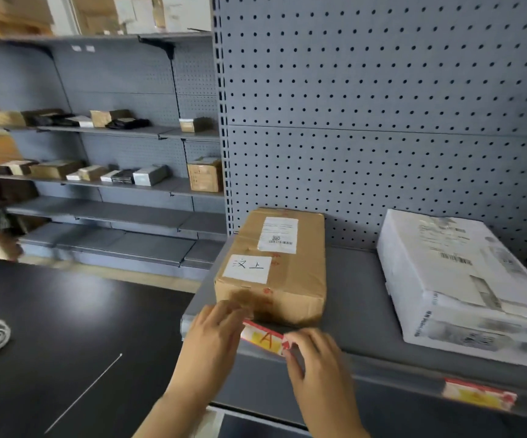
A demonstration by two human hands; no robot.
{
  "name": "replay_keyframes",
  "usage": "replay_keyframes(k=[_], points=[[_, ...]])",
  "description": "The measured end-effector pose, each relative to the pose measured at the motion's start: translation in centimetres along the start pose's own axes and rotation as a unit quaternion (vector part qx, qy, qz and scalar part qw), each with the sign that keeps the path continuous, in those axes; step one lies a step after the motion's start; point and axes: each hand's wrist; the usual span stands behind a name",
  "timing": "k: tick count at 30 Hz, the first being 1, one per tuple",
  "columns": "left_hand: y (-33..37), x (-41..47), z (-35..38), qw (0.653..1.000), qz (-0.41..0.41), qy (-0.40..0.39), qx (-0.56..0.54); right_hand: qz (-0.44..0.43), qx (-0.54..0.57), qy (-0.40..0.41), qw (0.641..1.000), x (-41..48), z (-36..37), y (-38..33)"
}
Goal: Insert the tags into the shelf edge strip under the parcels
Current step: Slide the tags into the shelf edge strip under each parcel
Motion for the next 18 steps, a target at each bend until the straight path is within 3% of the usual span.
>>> replay_keyframes(k=[10, 18], points=[[-1.7, 0.7, 0.8, 0.997, 0.061, -0.030, -0.024, 0.043, -0.056, -0.087, 0.994, 1.3, 0.4, -1.3], [-2.5, -0.9, 2.2, 0.990, 0.130, 0.046, 0.024, 0.009, -0.092, -0.129, 0.987, 1.4, 0.8, -0.9]])
Point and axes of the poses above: each hand's wrist, its own x-axis towards the middle knuckle, its own z-axis out of the palm, y = z × x, and after that the axes turned 7 degrees about -y, right-handed
